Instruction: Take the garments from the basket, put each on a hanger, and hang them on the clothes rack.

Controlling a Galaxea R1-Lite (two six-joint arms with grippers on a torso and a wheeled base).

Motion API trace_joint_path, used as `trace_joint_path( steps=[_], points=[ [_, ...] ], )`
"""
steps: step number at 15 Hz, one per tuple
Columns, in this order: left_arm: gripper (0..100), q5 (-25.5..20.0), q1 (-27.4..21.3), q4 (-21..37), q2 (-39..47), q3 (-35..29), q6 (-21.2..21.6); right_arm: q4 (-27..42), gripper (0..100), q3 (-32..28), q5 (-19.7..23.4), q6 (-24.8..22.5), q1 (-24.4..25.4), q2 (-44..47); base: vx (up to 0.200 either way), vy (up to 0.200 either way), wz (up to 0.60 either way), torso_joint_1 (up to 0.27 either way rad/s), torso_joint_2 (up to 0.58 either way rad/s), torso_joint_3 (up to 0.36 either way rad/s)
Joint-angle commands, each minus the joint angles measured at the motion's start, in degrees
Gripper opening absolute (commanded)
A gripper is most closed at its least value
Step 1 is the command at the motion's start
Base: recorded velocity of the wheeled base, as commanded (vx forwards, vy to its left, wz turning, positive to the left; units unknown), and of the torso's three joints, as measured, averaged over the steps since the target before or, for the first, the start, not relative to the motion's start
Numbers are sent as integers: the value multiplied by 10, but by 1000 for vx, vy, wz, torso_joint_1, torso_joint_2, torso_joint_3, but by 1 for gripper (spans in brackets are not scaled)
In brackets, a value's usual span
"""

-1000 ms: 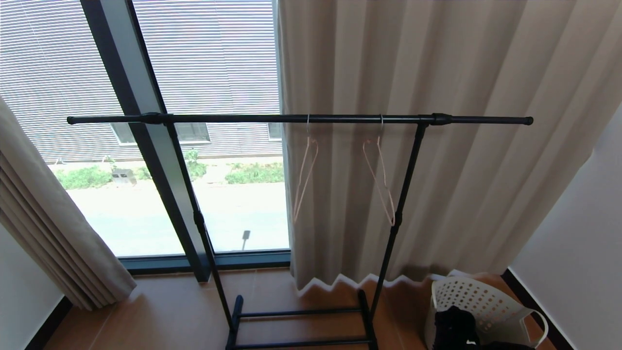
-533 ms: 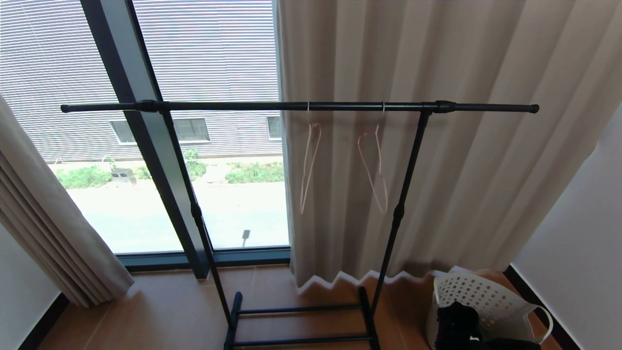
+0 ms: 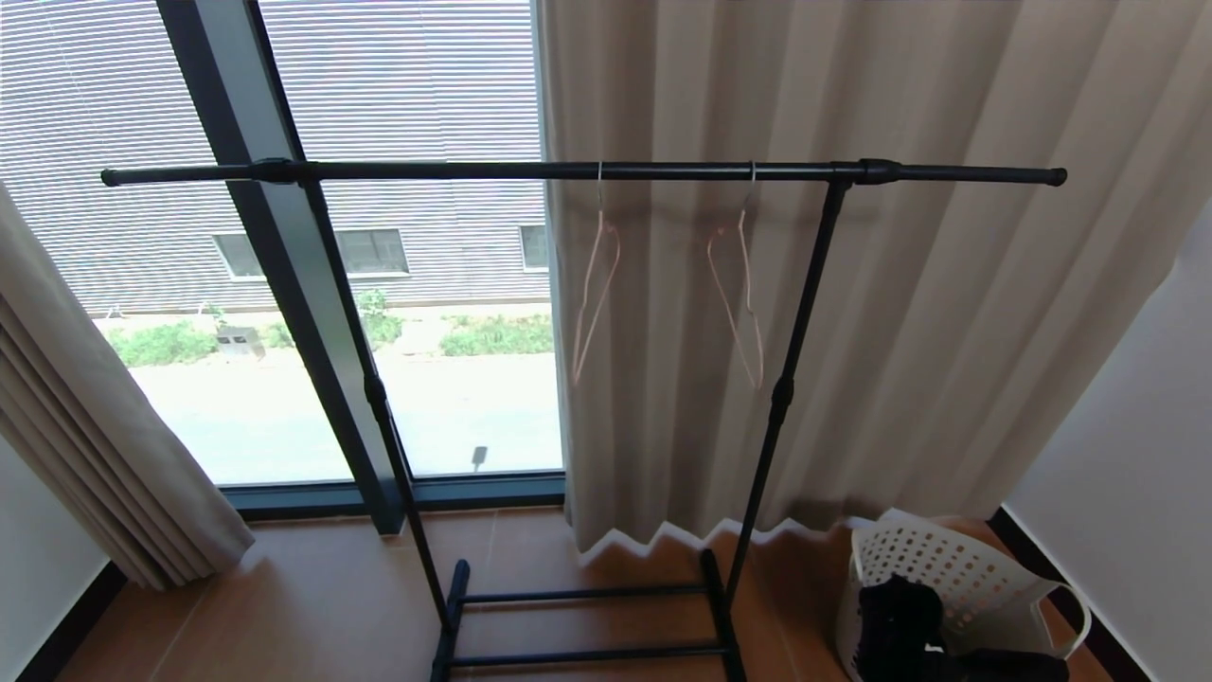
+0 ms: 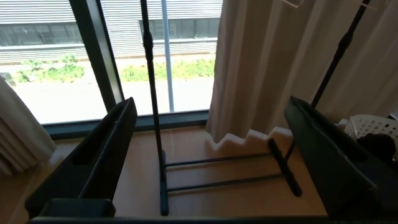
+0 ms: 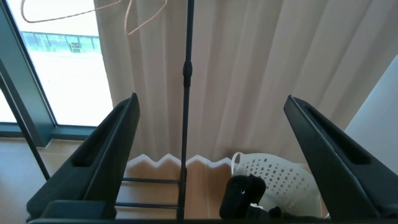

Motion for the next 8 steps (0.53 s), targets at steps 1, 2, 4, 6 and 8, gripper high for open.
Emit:
trace_joint_path(
  steps=[1, 2, 4, 6, 8],
  points=[
    [100, 0, 0, 0, 0, 0, 0, 0, 100, 0, 0, 0, 0, 1, 0, 0, 0, -183, 442, 251],
    [100, 0, 0, 0, 0, 1, 0, 0, 100, 0, 0, 0, 0, 1, 0, 0, 0, -212, 515, 290],
    [100, 0, 0, 0, 0, 1, 0, 0, 100, 0, 0, 0, 0, 1, 0, 0, 0, -222, 542, 317],
    [100, 0, 0, 0, 0, 0, 0, 0, 100, 0, 0, 0, 0, 1, 0, 0, 0, -222, 547, 325],
    [100, 0, 0, 0, 0, 0, 0, 0, 100, 0, 0, 0, 0, 1, 0, 0, 0, -205, 537, 332]
  ],
)
